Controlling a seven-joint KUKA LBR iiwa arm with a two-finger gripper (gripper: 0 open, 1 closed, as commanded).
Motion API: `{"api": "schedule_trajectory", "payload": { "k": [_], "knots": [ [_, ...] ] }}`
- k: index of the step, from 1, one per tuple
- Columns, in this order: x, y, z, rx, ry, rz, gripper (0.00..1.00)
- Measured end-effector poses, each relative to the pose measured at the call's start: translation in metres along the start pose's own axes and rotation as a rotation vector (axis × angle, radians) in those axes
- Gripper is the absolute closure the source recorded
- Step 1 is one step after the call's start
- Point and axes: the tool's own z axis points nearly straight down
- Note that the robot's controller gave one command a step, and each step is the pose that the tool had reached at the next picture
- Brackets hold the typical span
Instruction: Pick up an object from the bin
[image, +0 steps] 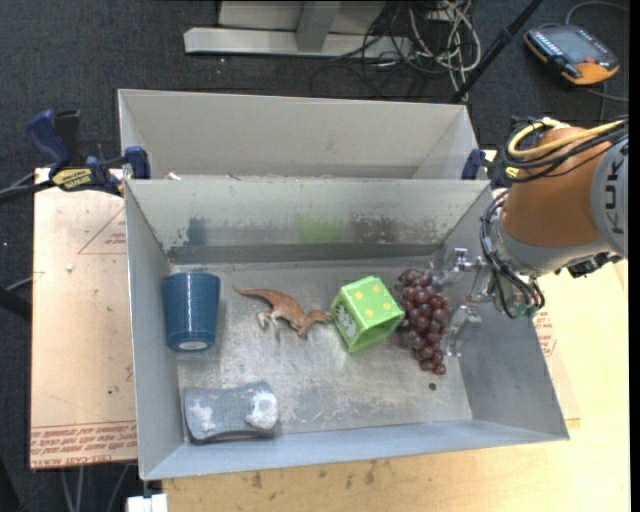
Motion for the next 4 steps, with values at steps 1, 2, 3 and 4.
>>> {"api": "schedule_trajectory", "payload": {
  "k": [1, 2, 3, 4],
  "knots": [
    [-0.014, -0.013, 0.055, 0.003, -0.006, -0.077, 0.0],
    [-0.022, -0.013, 0.07, 0.008, -0.023, 0.154, 1.0],
    [-0.022, -0.012, 0.069, 0.007, -0.023, 0.186, 1.0],
    [-0.021, -0.012, 0.064, 0.005, -0.017, 0.21, 1.0]
  ]
}}
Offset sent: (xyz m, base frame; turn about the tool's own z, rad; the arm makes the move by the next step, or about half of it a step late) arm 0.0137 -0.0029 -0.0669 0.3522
